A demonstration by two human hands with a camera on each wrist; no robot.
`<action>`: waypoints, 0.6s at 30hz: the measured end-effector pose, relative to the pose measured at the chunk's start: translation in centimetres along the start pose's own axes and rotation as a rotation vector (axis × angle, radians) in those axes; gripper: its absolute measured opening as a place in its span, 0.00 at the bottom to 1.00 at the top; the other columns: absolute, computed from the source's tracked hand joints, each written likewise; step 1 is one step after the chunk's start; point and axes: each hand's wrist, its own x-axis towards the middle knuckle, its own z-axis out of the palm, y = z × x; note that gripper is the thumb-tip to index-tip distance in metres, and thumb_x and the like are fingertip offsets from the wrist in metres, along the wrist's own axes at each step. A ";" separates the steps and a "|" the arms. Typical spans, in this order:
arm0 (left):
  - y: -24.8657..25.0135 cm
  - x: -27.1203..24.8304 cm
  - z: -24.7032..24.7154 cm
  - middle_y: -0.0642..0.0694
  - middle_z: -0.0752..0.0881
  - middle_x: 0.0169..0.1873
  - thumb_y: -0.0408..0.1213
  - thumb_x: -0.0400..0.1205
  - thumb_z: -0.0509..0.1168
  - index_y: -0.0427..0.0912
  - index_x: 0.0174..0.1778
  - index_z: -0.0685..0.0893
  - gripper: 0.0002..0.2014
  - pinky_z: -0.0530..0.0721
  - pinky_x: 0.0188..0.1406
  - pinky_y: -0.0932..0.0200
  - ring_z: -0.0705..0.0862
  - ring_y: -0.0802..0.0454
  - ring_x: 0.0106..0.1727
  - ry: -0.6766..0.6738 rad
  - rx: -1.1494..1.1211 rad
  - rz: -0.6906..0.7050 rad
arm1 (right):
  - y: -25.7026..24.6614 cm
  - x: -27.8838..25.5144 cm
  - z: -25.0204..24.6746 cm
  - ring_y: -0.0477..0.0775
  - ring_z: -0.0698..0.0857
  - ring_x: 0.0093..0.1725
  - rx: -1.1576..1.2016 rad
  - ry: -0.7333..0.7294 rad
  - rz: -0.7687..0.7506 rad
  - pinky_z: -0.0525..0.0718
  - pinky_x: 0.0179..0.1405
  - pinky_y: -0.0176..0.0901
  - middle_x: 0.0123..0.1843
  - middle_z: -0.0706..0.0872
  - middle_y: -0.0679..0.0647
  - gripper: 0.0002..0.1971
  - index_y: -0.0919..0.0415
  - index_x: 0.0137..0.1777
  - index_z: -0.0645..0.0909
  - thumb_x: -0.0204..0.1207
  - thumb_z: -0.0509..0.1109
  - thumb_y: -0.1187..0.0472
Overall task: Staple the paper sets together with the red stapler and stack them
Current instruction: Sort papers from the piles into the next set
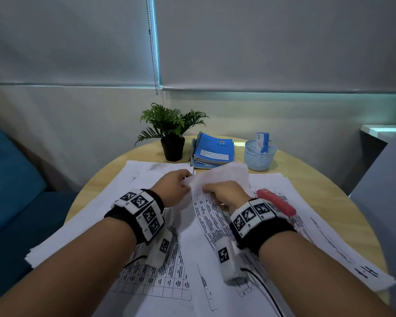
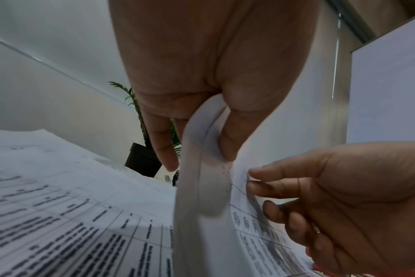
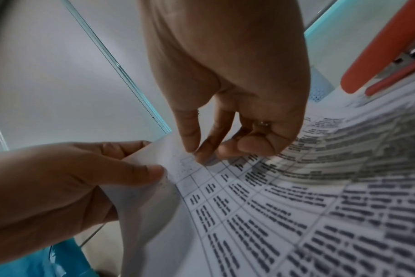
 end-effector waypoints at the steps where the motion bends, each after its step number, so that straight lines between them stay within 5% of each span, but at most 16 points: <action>1: -0.1 -0.1 0.0 0.45 0.82 0.46 0.29 0.80 0.61 0.41 0.58 0.80 0.12 0.68 0.29 0.67 0.76 0.51 0.44 0.008 -0.012 0.012 | 0.0 0.0 0.3 0.50 0.73 0.24 0.019 -0.003 0.032 0.67 0.22 0.39 0.26 0.78 0.54 0.09 0.59 0.33 0.82 0.70 0.75 0.56; 6: -0.4 -0.5 0.1 0.42 0.84 0.46 0.28 0.80 0.61 0.40 0.57 0.80 0.11 0.71 0.34 0.64 0.78 0.50 0.44 0.009 -0.081 0.036 | 0.1 0.0 0.9 0.47 0.70 0.21 0.098 -0.019 0.111 0.62 0.16 0.33 0.25 0.76 0.51 0.07 0.58 0.33 0.83 0.67 0.75 0.56; 12: -0.4 -0.4 0.1 0.46 0.83 0.44 0.30 0.80 0.61 0.43 0.54 0.80 0.09 0.70 0.31 0.69 0.78 0.51 0.43 0.027 -0.082 0.032 | -0.3 -0.2 1.4 0.52 0.71 0.21 0.025 0.029 0.024 0.65 0.19 0.39 0.21 0.76 0.52 0.11 0.57 0.26 0.78 0.67 0.71 0.57; 15: -0.2 -0.1 0.1 0.48 0.82 0.43 0.37 0.82 0.62 0.41 0.54 0.82 0.08 0.70 0.35 0.63 0.78 0.53 0.44 0.071 -0.050 0.002 | -0.4 -0.2 1.5 0.54 0.74 0.25 -0.074 0.047 -0.081 0.69 0.27 0.43 0.20 0.77 0.51 0.14 0.57 0.24 0.76 0.71 0.68 0.58; 18: -0.2 0.3 0.1 0.48 0.82 0.42 0.40 0.82 0.62 0.41 0.52 0.83 0.09 0.68 0.41 0.63 0.77 0.52 0.45 0.105 -0.028 -0.021 | -0.2 -0.2 1.7 0.55 0.77 0.34 -0.122 0.053 -0.186 0.75 0.38 0.46 0.30 0.79 0.56 0.11 0.62 0.32 0.81 0.75 0.67 0.59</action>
